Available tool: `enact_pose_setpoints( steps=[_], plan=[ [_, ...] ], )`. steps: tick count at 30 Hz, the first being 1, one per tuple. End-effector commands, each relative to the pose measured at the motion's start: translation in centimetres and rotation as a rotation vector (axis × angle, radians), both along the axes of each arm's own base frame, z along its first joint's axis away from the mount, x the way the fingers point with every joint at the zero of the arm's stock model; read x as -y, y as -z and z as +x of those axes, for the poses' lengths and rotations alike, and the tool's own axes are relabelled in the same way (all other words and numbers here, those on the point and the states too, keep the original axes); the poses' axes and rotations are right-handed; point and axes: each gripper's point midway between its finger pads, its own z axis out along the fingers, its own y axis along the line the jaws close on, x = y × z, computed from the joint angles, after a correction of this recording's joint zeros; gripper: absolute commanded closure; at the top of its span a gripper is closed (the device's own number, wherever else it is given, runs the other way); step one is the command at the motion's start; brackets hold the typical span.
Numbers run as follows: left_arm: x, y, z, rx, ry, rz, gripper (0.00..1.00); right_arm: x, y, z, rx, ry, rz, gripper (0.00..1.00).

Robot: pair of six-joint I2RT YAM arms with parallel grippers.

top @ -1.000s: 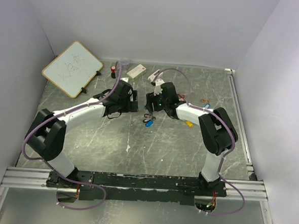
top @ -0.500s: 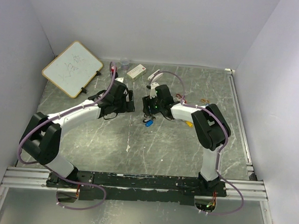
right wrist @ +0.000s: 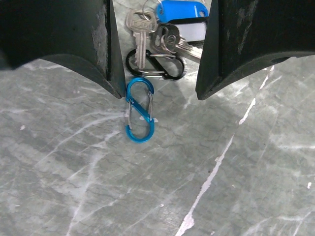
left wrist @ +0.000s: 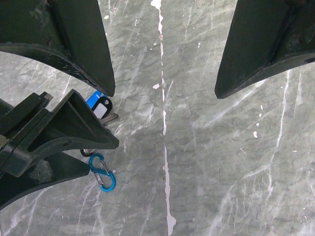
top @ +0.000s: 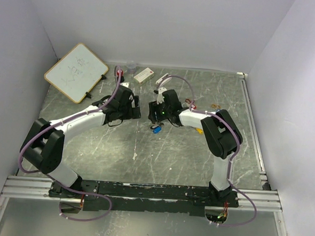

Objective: Put the keys on the keyring

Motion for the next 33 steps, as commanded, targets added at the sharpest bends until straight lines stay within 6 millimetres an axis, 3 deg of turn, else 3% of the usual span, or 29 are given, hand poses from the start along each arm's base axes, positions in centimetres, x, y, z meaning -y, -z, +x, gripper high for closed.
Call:
enact_pose_setpoints(
  steps=[1,10,13,23,33],
  plan=[
    [0.1,-1.3,0.2,0.034,0.0,-0.041,0.07,-1.4,0.9,-1.2,-0.026,-0.018,0.021,0.41],
    [-0.4,-1.1,0.1,0.032,-0.006,-0.042,0.07,-3.2,0.9,-1.8,-0.028,-0.024,0.033,0.41],
    [-0.4,-0.9,0.2,0.028,-0.006,-0.041,0.07,-2.7,-0.3,-1.1,0.015,0.023,0.039,0.42],
    [1.2,0.4,2.0,0.009,0.031,-0.033,0.09,1.3,-7.8,0.4,0.231,0.192,0.045,0.42],
    [4.4,1.3,5.1,0.066,0.125,0.072,0.15,9.1,-9.9,0.3,0.255,0.399,0.015,0.42]
  ],
)
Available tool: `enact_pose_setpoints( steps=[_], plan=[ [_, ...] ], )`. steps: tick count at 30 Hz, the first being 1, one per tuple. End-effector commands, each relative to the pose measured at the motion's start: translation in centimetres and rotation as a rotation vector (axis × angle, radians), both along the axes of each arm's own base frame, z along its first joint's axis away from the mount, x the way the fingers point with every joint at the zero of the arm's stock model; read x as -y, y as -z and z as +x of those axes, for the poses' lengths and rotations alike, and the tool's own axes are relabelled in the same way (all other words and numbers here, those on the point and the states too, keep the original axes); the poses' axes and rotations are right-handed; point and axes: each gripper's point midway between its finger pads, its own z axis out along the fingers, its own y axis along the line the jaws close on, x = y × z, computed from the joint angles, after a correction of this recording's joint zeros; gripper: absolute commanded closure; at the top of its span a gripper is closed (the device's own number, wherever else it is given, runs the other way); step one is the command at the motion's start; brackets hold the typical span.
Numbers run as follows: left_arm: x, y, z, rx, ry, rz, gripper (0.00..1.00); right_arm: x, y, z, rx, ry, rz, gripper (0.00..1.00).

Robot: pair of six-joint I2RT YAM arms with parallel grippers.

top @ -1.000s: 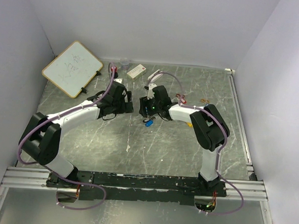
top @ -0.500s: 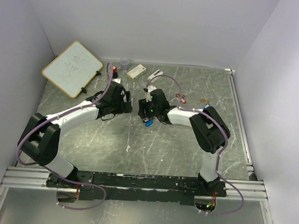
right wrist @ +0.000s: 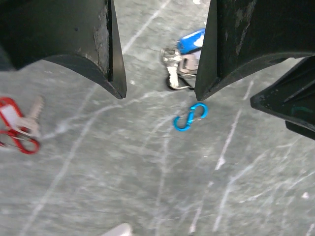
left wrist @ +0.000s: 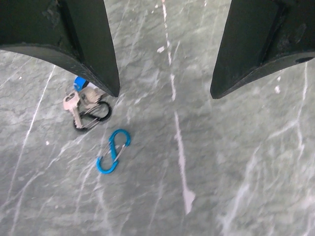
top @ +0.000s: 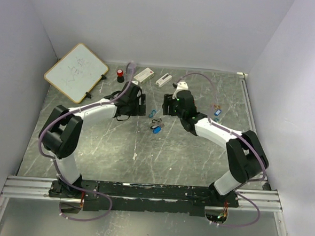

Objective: Put the keys on the keyring

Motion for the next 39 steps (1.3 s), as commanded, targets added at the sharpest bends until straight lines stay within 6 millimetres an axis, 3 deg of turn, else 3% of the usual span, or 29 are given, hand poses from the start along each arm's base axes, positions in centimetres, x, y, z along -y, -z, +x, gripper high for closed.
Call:
enact_pose_setpoints(
  steps=[1,4,11,14,39],
  plan=[
    [2.6,-1.6,2.5,0.101,0.074,0.028,0.15,4.4,0.0,-0.1,-0.01,0.119,-0.007,0.42],
    [3.8,-1.0,3.0,0.108,0.104,0.047,0.14,6.7,0.0,-0.2,-0.022,0.153,-0.006,0.43],
    [6.2,0.2,3.5,0.124,0.18,0.085,0.15,8.6,-0.1,-1.3,-0.021,0.178,0.014,0.43],
    [7.0,0.9,3.7,0.132,0.208,0.111,0.16,8.9,-0.1,-1.5,-0.023,0.182,0.016,0.44],
    [7.9,3.6,4.4,0.18,0.299,0.246,0.2,9.5,0.4,-2.1,-0.036,0.191,0.017,0.44]
  ],
)
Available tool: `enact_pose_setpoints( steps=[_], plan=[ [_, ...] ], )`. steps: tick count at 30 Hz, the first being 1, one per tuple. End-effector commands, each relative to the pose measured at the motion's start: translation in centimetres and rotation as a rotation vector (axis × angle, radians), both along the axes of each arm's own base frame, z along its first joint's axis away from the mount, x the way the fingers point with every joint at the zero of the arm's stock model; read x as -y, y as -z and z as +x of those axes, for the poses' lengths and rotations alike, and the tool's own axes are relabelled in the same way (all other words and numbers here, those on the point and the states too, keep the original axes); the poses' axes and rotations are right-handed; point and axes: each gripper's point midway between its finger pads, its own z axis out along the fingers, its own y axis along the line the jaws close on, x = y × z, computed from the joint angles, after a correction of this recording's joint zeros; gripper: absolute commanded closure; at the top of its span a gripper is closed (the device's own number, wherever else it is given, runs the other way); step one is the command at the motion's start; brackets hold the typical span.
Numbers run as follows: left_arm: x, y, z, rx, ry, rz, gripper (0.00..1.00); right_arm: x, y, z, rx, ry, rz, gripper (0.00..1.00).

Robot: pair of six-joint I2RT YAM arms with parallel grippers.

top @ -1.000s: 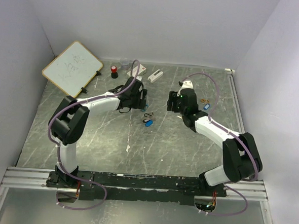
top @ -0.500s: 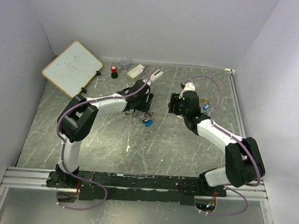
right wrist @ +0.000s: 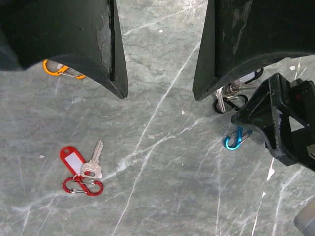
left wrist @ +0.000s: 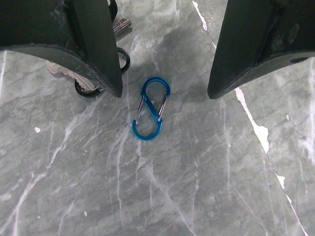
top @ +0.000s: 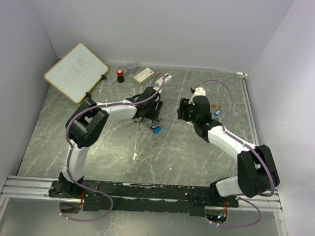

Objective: Put the keys on the keyring

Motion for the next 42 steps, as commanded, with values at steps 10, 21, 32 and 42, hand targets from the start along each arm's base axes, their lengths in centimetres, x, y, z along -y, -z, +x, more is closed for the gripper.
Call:
enact_pose_setpoints(
  steps=[10,21,32,42],
  plan=[
    [1.2,0.4,1.1,0.053,0.004,0.047,0.22,0.9,-0.2,-0.3,0.006,0.021,0.007,0.45],
    [1.0,1.3,0.7,0.029,-0.003,0.065,0.33,0.9,-0.1,-0.3,0.005,0.02,0.008,0.45],
    [0.6,2.3,-0.3,-0.002,-0.003,0.067,0.53,0.7,0.0,0.0,0.0,0.016,0.013,0.45],
    [0.3,0.4,-0.5,0.024,-0.012,0.05,0.93,0.5,0.8,-0.2,-0.014,-0.002,0.002,0.45]
  ],
)
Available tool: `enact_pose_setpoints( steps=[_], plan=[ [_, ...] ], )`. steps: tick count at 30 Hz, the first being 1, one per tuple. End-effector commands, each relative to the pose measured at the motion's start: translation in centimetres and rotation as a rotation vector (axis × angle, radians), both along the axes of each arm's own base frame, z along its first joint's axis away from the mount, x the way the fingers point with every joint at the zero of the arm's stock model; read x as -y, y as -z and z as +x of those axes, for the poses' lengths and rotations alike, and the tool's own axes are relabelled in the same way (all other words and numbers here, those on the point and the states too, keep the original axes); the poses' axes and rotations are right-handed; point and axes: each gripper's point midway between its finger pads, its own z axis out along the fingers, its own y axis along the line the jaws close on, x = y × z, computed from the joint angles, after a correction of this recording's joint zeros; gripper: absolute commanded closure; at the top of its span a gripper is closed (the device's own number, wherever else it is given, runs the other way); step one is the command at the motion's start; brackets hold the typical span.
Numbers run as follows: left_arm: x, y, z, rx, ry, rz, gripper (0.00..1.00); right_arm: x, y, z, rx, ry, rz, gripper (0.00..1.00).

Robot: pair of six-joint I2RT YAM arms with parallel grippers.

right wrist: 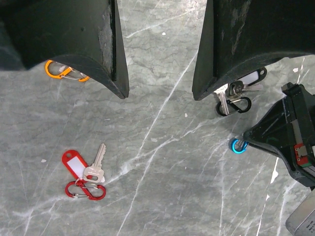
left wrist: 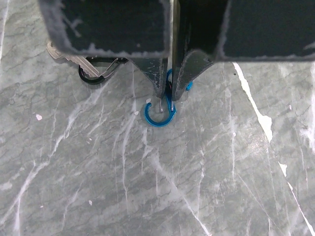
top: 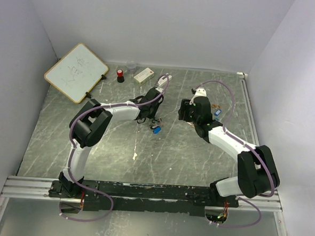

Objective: Put the keys on the keyring

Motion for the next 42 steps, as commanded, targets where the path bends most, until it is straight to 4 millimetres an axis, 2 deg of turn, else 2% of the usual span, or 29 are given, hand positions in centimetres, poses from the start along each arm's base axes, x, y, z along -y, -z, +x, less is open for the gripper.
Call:
enact_pose_setpoints(
  steps=[1,5,11,16,18,26,42],
  plan=[
    [-0.8,-0.8,-1.0,-0.002,-0.006,0.016,0.93,-0.1,0.8,0.0,-0.015,-0.022,-0.006,0.46],
    [-1.5,-3.0,-0.9,0.029,-0.029,0.013,0.93,-2.1,1.5,-0.4,-0.053,-0.141,0.0,0.46],
    [-3.3,-7.5,-1.1,0.08,-0.075,-0.02,0.93,-5.3,2.6,-0.9,-0.087,-0.266,-0.017,0.47],
    [-5.5,-9.6,-1.9,0.077,-0.111,-0.097,0.93,-7.8,3.9,-1.2,-0.128,-0.319,-0.03,0.48],
    [-6.3,-9.9,-2.3,0.069,-0.125,-0.12,0.93,-9.0,4.7,-1.7,-0.154,-0.348,-0.026,0.48],
    [-8.7,-10.0,-4.0,0.06,-0.161,-0.141,0.93,-10.6,6.6,-2.7,-0.22,-0.379,0.007,0.48],
    [-9.3,-9.7,-4.5,0.056,-0.166,-0.147,0.93,-11.6,8.5,-3.0,-0.285,-0.384,0.047,0.48]
  ],
)
